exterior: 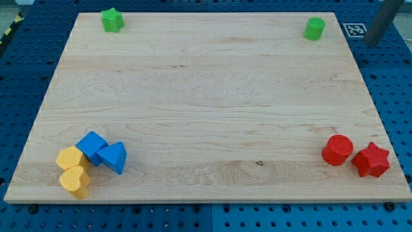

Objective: Move the green circle diagonally to the bottom right side of the green star

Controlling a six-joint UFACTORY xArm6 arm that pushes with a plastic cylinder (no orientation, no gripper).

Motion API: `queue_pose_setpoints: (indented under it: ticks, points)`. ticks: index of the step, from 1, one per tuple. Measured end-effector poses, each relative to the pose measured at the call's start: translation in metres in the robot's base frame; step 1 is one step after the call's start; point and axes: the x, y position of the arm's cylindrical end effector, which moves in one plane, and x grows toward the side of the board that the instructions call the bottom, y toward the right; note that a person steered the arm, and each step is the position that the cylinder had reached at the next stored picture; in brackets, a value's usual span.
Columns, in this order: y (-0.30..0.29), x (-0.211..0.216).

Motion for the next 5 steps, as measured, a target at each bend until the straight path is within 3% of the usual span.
queue_pose_setpoints:
  ticks: [2,3,5]
  points:
    - [-0.016,-0.02]
    - [-0.052,-0.039]
    - [-0.093,-0.036]
